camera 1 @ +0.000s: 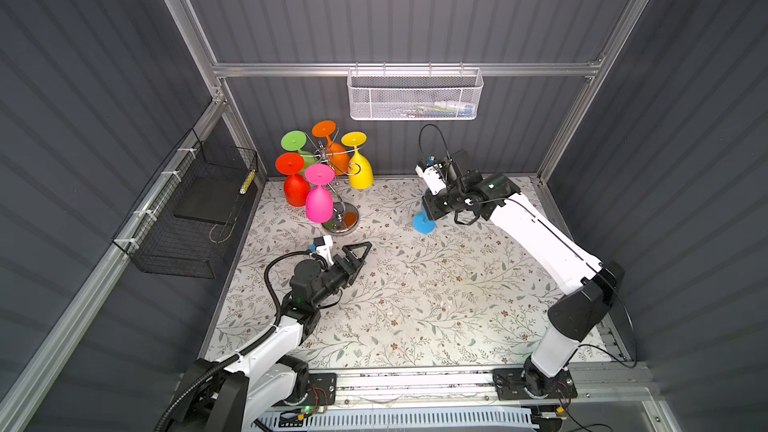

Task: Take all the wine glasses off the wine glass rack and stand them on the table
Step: 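Open the left gripper to release the blue glass foot, then carry the blue glass with the right gripper to the far corner, set it upright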

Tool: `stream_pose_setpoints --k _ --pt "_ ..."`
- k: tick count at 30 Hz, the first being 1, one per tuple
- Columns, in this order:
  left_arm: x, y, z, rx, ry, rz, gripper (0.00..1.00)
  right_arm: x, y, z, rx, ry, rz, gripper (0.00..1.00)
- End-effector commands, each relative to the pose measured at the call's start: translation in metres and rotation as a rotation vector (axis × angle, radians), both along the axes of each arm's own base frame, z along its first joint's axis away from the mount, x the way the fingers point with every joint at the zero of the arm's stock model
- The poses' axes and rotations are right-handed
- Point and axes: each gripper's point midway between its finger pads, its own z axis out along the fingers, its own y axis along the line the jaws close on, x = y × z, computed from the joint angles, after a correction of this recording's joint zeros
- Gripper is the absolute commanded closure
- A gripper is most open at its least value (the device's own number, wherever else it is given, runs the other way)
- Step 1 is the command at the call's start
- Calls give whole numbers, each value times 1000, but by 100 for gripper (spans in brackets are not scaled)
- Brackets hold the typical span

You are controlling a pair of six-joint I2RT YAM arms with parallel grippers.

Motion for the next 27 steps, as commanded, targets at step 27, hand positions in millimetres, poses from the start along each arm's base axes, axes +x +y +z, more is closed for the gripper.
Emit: stream_pose_setpoints --k 27 --pt "2 -17 -30 234 33 -150 0 174 -267 -64 -10 60 -559 100"
